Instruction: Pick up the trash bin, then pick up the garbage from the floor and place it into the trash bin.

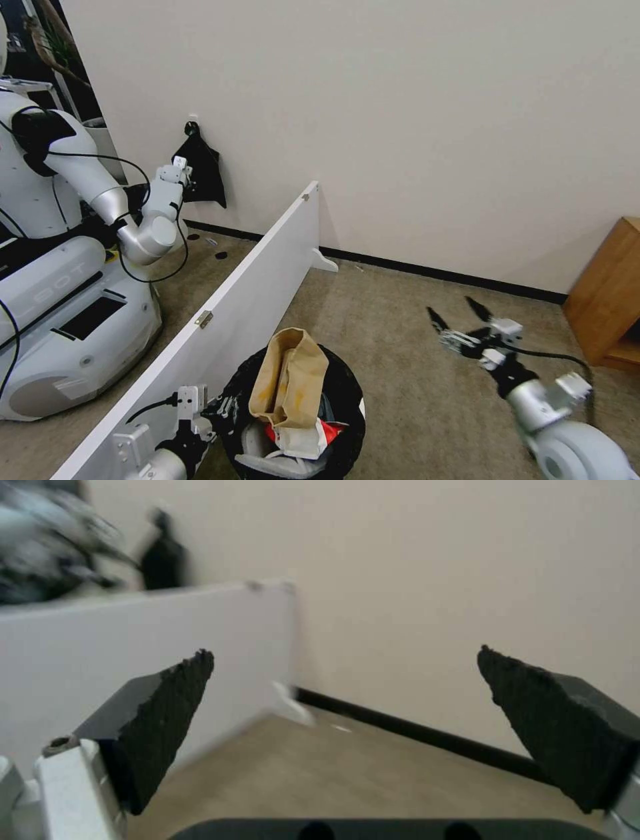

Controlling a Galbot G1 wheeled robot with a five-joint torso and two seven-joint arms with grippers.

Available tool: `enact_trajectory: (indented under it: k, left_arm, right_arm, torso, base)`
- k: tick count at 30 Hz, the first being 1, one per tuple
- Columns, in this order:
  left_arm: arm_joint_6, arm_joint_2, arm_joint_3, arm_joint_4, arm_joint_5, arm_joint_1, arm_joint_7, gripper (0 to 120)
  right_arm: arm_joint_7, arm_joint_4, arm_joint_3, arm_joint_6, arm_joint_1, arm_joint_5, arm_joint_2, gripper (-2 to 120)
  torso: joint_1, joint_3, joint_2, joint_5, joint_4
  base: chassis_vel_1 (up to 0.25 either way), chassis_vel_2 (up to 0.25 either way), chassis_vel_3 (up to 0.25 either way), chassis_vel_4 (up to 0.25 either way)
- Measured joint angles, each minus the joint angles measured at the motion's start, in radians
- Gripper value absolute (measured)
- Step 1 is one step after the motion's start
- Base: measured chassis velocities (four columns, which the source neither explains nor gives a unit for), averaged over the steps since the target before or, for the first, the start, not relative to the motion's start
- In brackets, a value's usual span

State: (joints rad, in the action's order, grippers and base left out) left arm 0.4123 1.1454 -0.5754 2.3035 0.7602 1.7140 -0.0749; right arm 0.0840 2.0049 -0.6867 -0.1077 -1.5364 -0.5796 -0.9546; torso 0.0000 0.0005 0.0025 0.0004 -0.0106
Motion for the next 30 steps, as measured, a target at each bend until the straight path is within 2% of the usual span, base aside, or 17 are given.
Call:
enact_trajectory:
  k: [1,3,4,5,7,8,9,10,12,21,30]
  left_arm:
    - [-0.008,0.012,-0.004,0.0,-0.012,0.008,0.0,4]
    - [-0.011,0.017,-0.005,0.0,-0.016,0.011,0.0,4]
    - [-0.018,0.026,-0.004,0.0,-0.028,0.02,0.0,4]
    - [-0.018,0.026,-0.004,0.0,-0.028,0.02,0.0,4]
    - [-0.028,0.037,0.002,-0.007,-0.049,0.027,0.004,4]
    - [-0.028,0.037,0.002,-0.007,-0.049,0.027,0.004,4]
    - [-0.033,0.044,0.006,-0.013,-0.06,0.03,0.005,4]
    - [-0.033,0.044,0.006,-0.013,-0.06,0.03,0.005,4]
    - [-0.036,0.056,0.011,-0.016,-0.069,0.033,0.006,4]
    - [-0.046,0.061,0.006,-0.024,-0.077,0.036,0.006,4]
    - [-0.052,0.058,0.007,-0.043,-0.08,0.03,0.009,4]
  right_arm:
    - [-0.016,0.012,-0.06,0.013,-0.051,0.058,-0.046,100]
    - [-0.018,0.016,-0.084,0.019,-0.076,0.08,-0.073,100]
    - [-0.021,0.018,-0.129,0.017,-0.123,0.113,-0.132,100]
    - [-0.021,0.018,-0.129,0.017,-0.123,0.113,-0.132,100]
    - [-0.013,0.014,-0.158,-0.014,-0.16,0.139,-0.192,100]
    - [-0.013,0.014,-0.158,-0.014,-0.16,0.139,-0.192,100]
    - [-0.003,0.013,-0.177,-0.027,-0.175,0.158,-0.228,100]
    - [-0.003,0.013,-0.177,-0.027,-0.175,0.158,-0.228,100]
    - [0.004,0.013,-0.194,-0.036,-0.184,0.179,-0.274,100]
    - [-0.004,-0.01,-0.216,-0.041,-0.21,0.257,-0.327,100]
    - [0.015,-0.055,-0.235,-0.088,-0.246,0.262,-0.362,100]
  torso:
    - [0.0,0.0,0.0,-0.0009,0.0]
    - [0.0,0.0,0.0,-0.0005,-0.0001]
    - [0.0,0.0,0.0,-0.0003,-0.0004]
    - [0.0,0.0,0.0,-0.0003,-0.0004]
    - [0.0,0.0,0.0,-0.0001,-0.0003]
    - [0.0,0.0,0.0,-0.0001,-0.0003]
    - [0.0,0.0,0.0,-0.0005,-0.0002]
    - [0.0,0.0,0.0,-0.0005,-0.0002]
    - [0.0,0.0,0.0,-0.0003,-0.0001]
    - [0.0,0.0,0.0,-0.0003,0.0]
    - [0.0,0.0,0.0,-0.0003,-0.0002]
  base:
    - [0.0,0.0,0.0,0.0]
    - [0.0,0.0,0.0,0.0]
    - [0.0,0.0,0.0,0.0]
    - [0.0,0.0,0.0,0.0]
    - [0.0,0.0,0.0,0.0]
    - [0.0,0.0,0.0,0.0]
    - [0.0,0.0,0.0,0.0]
    - [0.0,0.0,0.0,0.0]
    - [0.0,0.0,0.0,0.0]
    - [0.0,0.0,0.0,0.0]
    - [0.0,0.0,0.0,0.0]
